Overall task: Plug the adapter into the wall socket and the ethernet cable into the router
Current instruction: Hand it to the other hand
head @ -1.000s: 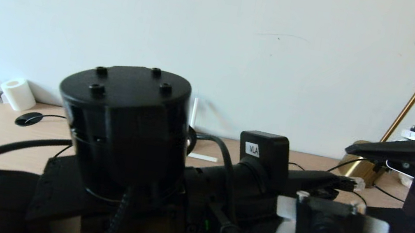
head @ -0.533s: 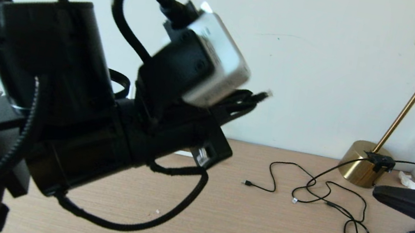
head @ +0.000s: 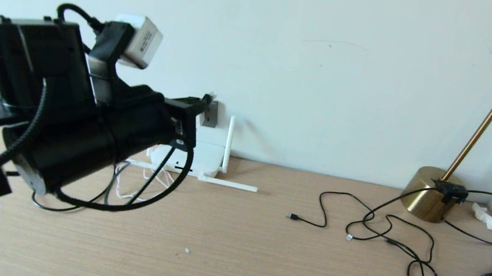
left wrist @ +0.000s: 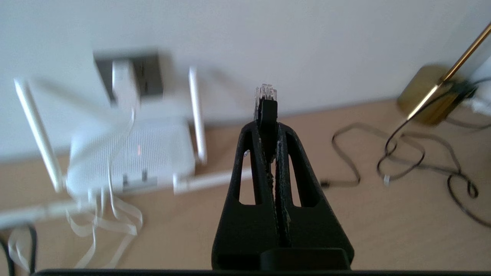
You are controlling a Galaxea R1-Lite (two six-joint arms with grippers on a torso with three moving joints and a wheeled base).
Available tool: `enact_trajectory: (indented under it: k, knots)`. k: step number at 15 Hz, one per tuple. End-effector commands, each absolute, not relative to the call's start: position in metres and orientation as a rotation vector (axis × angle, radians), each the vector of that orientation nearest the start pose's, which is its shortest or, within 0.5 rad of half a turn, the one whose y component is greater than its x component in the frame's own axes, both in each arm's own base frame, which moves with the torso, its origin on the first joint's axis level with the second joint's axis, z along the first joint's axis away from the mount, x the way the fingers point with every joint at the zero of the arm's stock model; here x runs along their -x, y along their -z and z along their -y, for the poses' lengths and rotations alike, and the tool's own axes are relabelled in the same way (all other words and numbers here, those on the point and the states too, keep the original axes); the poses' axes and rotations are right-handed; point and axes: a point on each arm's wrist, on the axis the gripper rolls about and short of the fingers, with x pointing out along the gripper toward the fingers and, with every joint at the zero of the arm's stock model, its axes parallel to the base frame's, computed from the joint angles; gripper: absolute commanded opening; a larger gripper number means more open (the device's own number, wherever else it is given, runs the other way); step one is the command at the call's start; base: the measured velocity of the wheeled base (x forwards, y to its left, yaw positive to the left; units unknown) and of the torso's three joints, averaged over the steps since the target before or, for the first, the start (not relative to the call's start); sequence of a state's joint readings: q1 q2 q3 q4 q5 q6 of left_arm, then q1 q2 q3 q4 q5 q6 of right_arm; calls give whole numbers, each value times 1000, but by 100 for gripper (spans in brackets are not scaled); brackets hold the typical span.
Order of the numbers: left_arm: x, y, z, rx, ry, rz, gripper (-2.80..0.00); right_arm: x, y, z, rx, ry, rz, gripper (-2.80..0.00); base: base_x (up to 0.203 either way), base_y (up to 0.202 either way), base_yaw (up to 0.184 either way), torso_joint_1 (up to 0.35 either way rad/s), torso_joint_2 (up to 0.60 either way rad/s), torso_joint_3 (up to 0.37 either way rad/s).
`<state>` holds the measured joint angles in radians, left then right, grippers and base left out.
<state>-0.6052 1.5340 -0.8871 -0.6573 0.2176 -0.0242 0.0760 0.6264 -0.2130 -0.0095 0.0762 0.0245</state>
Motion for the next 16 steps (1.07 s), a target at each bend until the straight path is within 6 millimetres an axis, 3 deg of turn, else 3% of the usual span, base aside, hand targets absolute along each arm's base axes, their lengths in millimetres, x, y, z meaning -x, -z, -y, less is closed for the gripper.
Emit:
enact_trajectory:
  k: [1, 4, 6, 8, 10, 16]
  knots:
    - [-230, -227, 148, 21, 365, -110, -280, -11, -105, -2, 63, -137, -302, -280, 0, 0, 0, 0, 0, 0]
    - [-244, -193, 142, 48, 310, -238, -280, 2, -81, 0, 61, -97, -257, -280, 0, 0, 0, 0, 0, 0]
    - [-252, -185, 132, 88, 254, -264, -280, 2, -80, 0, 7, -72, -269, -280, 0, 0, 0, 0, 0, 0]
    - [-264, -177, 114, 121, 172, -288, -280, 2, -79, 0, 71, -70, -296, -280, 0, 0, 0, 0, 0, 0]
    - [-262, -162, 101, 118, 131, -332, -280, 4, -80, 0, 93, -10, -322, -280, 0, 0, 0, 0, 0, 0]
    - [-278, -112, 96, 99, 94, -305, -280, 24, -77, -1, 91, -43, -86, -280, 0, 0, 0, 0, 0, 0]
